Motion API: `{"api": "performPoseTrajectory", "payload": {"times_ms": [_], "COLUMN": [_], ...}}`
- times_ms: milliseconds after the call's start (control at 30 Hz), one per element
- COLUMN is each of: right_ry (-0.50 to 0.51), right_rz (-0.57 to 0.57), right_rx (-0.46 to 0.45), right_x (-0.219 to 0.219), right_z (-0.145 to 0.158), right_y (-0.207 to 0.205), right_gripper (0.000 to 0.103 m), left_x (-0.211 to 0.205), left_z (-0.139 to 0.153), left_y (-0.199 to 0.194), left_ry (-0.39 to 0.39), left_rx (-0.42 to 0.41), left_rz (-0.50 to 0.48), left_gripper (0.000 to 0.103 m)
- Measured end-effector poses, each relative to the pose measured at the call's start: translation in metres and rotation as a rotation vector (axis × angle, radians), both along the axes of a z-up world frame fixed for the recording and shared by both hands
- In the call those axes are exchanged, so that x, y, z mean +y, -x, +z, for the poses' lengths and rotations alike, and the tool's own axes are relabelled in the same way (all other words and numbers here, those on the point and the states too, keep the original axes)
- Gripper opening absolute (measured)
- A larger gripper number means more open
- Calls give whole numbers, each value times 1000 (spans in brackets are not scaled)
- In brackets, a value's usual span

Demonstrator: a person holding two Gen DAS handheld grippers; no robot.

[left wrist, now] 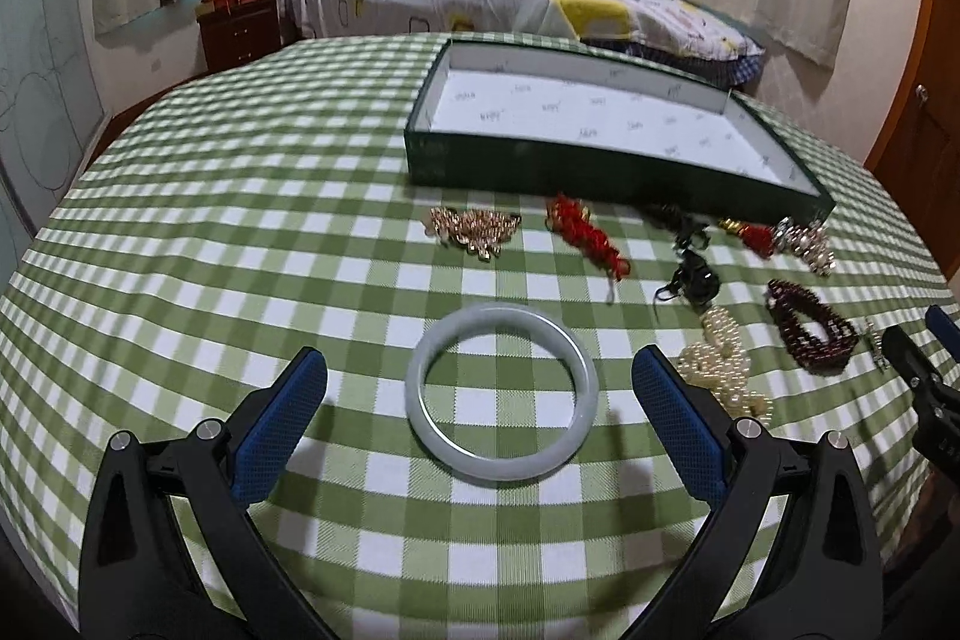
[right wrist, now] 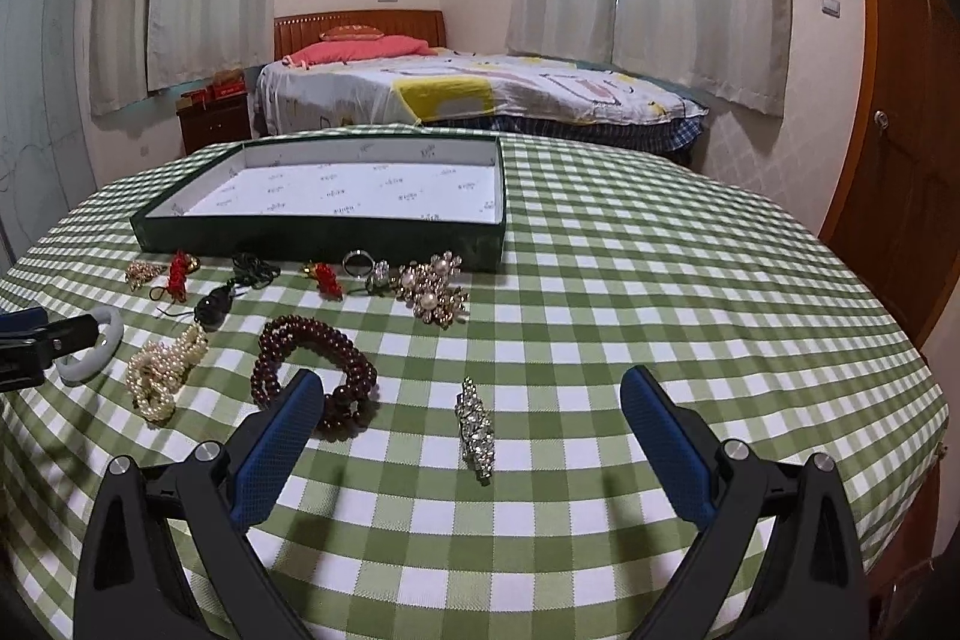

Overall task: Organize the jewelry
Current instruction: 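Grasp the jade bangle with the left tool while the right grasps the silver brooch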

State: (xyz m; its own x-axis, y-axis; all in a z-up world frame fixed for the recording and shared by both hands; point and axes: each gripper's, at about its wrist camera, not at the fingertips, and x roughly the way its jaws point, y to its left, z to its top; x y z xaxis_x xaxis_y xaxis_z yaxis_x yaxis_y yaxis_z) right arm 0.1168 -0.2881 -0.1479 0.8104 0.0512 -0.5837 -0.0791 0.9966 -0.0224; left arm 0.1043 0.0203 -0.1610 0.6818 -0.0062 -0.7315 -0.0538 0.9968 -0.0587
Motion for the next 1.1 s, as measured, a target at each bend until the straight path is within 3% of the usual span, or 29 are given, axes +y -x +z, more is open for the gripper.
{"api": "performPoseTrajectory", "payload": {"times_ms": [133,267,567,633,700,767,1033,1100], "right_ry": [-4,-19,-60,-61,-69,-82,-88,-90], "right_rz": [-7,-23,-39,-43,-44,-45,-17,-10], "right_rx": [13,30,85,93,97,100,95,98], "right_x": [-3,-8,-18,-20,-21,-23,-20,-19], "right_z": [-3,-5,-13,-14,-14,-15,-14,-14], "right_y": [-4,-7,-17,-17,-17,-17,-17,-17], "right_gripper": [97,97,97,97,96,96,95,89], "left_x": [-1,-7,-7,-7,-6,-7,-6,-7], "left_z": [-10,-13,-13,-12,-11,-9,-8,-8], "left_y": [-10,-14,-16,-15,-12,-10,-7,-7], "left_ry": [-1,-59,-56,-56,-58,-58,-54,-54], "left_rx": [34,38,30,21,11,0,-3,-4], "left_rz": [3,6,9,17,14,7,6,10], "left_gripper": [99,99,99,93,76,69,69,69]}}
